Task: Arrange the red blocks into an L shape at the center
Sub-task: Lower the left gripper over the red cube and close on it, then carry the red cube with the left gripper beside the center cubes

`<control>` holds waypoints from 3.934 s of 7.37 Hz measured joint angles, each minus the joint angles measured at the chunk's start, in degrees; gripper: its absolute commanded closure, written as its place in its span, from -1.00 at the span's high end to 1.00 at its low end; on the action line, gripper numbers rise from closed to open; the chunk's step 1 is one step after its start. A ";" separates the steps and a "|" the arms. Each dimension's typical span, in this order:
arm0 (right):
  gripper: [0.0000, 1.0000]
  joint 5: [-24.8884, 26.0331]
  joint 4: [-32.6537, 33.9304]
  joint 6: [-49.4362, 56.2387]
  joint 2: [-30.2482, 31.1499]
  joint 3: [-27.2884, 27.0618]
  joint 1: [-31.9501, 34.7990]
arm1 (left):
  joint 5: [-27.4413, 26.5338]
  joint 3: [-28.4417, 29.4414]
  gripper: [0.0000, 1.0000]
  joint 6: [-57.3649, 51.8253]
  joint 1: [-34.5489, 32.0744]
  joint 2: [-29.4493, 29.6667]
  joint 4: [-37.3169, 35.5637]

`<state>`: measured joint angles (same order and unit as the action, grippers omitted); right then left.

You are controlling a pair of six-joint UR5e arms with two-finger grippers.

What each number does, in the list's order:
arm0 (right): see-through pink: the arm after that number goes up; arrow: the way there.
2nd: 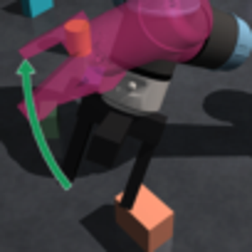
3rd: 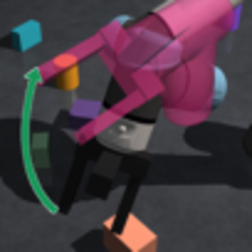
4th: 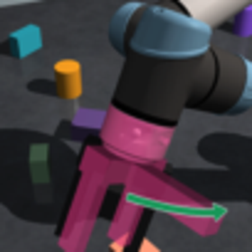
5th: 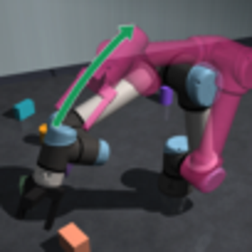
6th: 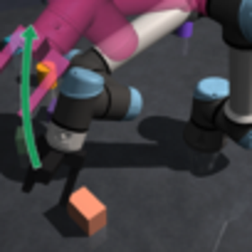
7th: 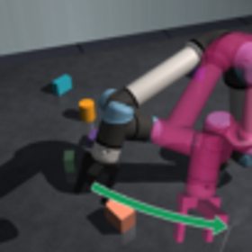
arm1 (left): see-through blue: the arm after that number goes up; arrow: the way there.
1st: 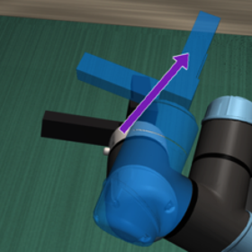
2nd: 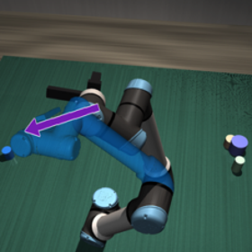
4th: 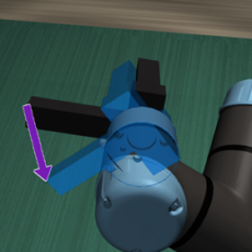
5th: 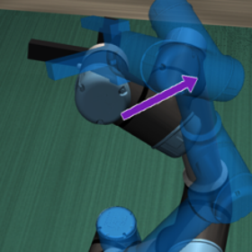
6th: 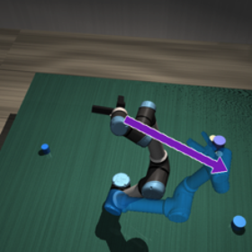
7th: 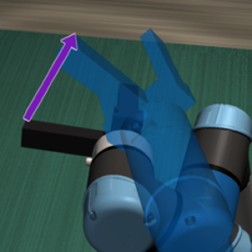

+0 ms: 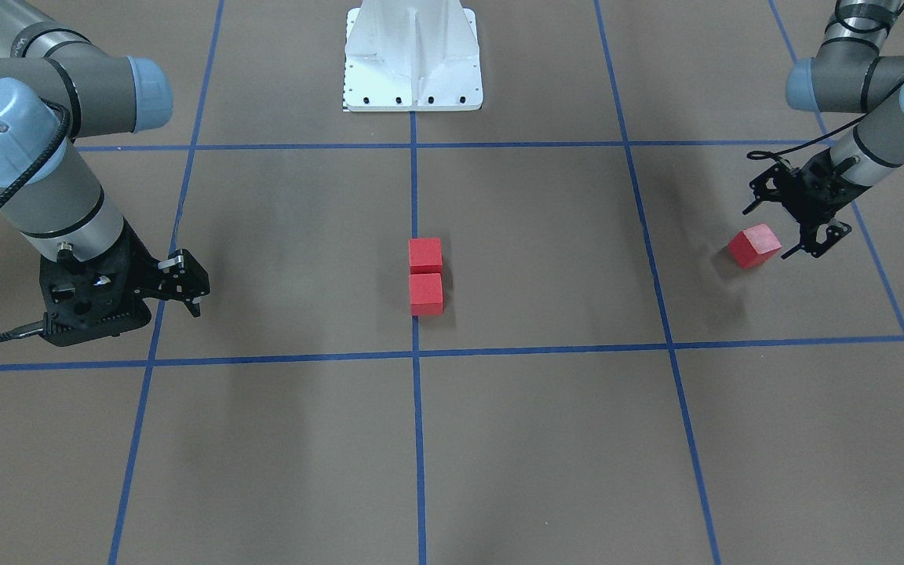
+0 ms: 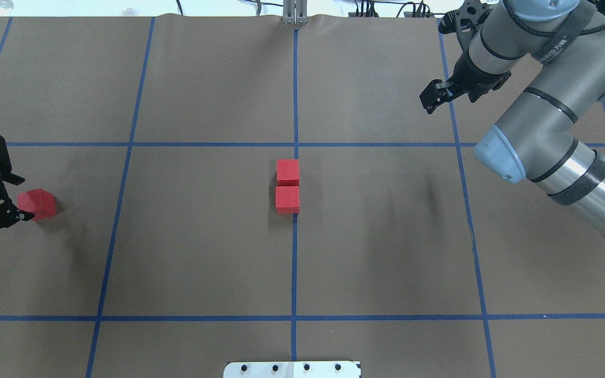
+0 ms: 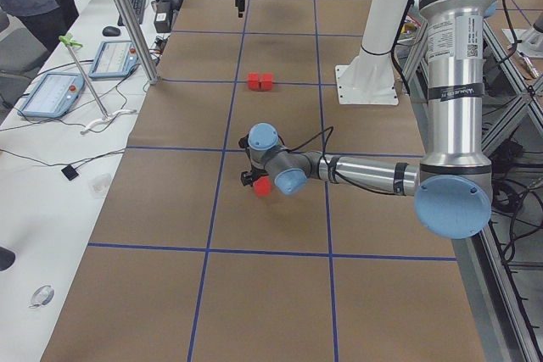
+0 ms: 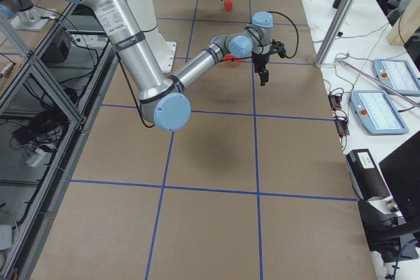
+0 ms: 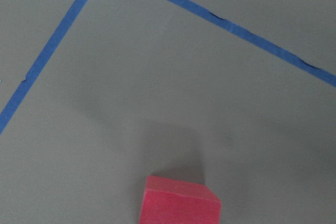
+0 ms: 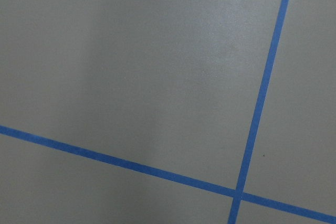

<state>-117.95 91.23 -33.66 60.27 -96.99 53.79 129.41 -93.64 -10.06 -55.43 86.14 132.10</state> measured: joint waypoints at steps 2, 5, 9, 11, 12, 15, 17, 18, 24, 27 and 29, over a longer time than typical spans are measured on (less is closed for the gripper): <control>1.00 0.06 0.00 0.00 0.02 0.04 0.00 | -0.11 0.95 0.97 -0.08 0.14 0.50 0.00; 1.00 0.09 0.00 -0.02 0.02 0.03 0.00 | -1.89 2.02 0.96 -0.06 1.51 0.51 -0.02; 1.00 0.09 0.00 -0.24 0.05 -0.04 0.00 | -2.80 2.43 0.46 -0.03 3.57 0.84 -0.17; 1.00 0.09 0.00 -0.41 0.10 -0.10 0.00 | -2.77 2.71 -0.05 -0.05 3.80 1.30 -0.17; 1.00 0.09 0.00 -0.51 0.11 -0.12 0.00 | -2.72 2.69 -0.57 -0.05 3.81 1.39 -0.17; 1.00 0.09 0.00 -0.36 0.04 -0.06 0.01 | 2.66 1.31 -1.00 -0.05 3.46 3.42 -3.26; 1.00 -0.09 0.00 0.07 0.28 0.02 0.35 | 4.34 -0.94 -1.00 -0.05 3.24 10.56 -12.89; 1.00 -0.26 0.02 0.57 0.50 0.04 0.98 | 4.40 -1.27 -1.00 -0.07 3.24 14.68 -16.36; 1.00 -4.09 0.24 11.47 7.98 -1.01 9.56 | -0.18 5.65 -1.00 -0.09 8.60 32.22 -19.31; 1.00 -4.12 0.72 11.72 9.18 -1.12 10.63 | -8.95 10.73 -1.00 -0.11 13.97 40.68 -21.47; 1.00 -4.06 0.80 11.25 9.79 -1.08 10.97 | -11.84 14.92 -1.00 -0.48 16.04 45.88 -22.17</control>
<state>-122.01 92.03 -22.41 70.06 -98.07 64.76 117.57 -78.71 -10.54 -39.39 132.02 109.93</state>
